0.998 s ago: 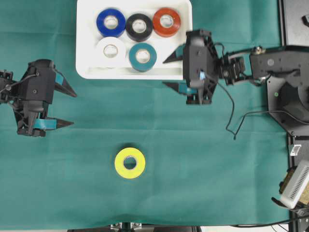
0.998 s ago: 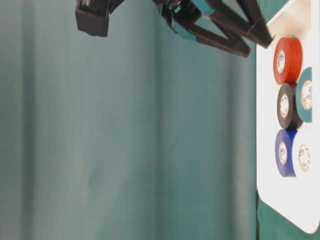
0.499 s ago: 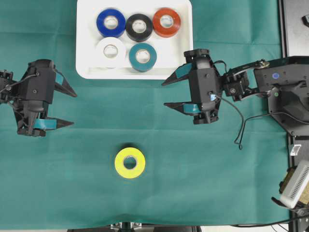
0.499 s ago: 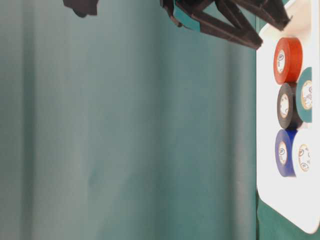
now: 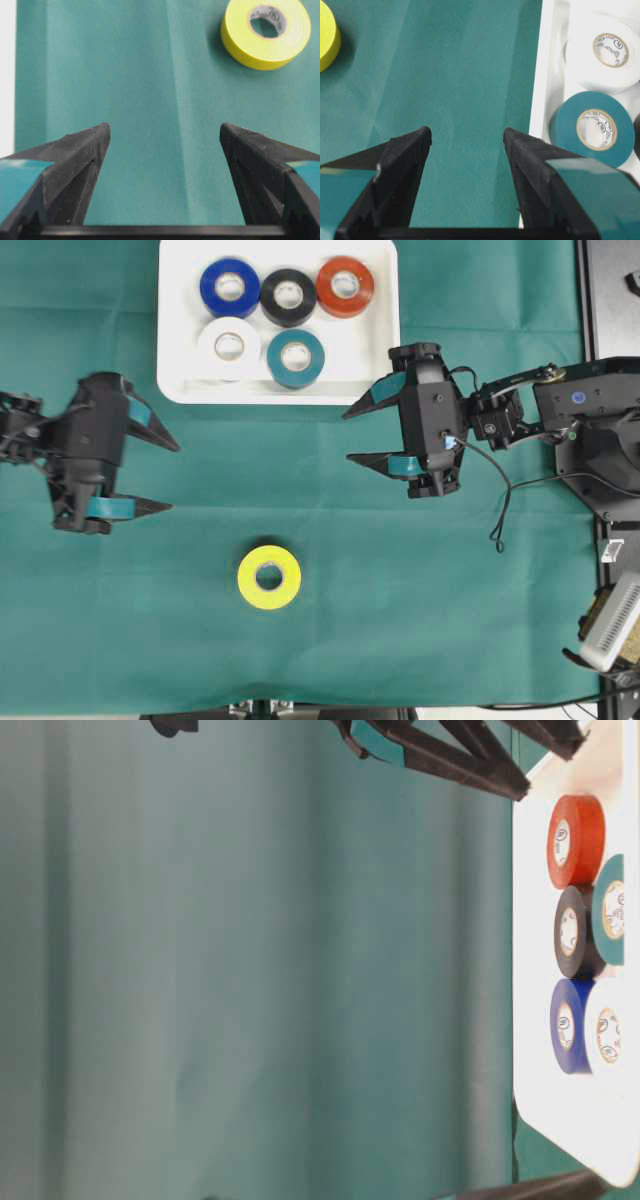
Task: Put the tape alternately from left to right into the white case.
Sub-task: 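Lift the right gripper out of the tray and withdraw right, then move the left gripper down to the yellow roll and grasp it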
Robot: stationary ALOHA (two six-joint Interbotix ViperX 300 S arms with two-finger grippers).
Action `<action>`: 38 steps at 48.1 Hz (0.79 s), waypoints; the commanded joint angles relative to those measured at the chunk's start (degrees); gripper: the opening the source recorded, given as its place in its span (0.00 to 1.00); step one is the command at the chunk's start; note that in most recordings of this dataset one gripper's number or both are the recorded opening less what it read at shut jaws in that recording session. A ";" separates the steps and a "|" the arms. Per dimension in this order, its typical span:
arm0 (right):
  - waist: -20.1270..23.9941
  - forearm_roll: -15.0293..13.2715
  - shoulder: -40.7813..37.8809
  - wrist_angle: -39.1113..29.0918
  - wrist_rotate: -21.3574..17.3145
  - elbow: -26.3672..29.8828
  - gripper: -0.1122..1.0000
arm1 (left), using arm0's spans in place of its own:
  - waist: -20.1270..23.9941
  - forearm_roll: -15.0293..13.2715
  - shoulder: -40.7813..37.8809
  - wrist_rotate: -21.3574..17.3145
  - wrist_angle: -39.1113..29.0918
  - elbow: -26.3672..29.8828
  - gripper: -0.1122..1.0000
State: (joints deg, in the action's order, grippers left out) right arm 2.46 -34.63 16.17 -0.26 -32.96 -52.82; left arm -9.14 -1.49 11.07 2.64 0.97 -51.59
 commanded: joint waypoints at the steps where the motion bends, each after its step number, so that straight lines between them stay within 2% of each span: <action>1: 0.09 -0.18 0.97 0.35 0.00 0.44 0.68 | -0.88 -0.09 -2.90 0.00 0.44 3.43 0.52; 14: 0.09 -0.18 0.97 0.18 0.09 0.18 0.68 | -2.64 -0.09 -9.05 0.26 0.44 10.20 0.52; 18: 0.09 -0.18 0.97 0.18 0.09 0.00 0.68 | -3.69 -0.18 -10.46 1.76 0.35 12.13 0.52; 24: 0.09 -0.26 0.88 0.18 0.09 -0.26 0.68 | -4.39 -0.18 -12.66 6.94 0.35 14.59 0.52; 38: 0.18 -0.18 0.88 0.18 0.09 -1.05 0.68 | -5.54 -0.18 -18.02 23.20 0.09 20.04 0.52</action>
State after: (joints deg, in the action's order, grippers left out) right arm 2.37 -34.72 16.26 -0.26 -32.96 -54.14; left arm -14.24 -1.58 -7.03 23.55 0.97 -33.84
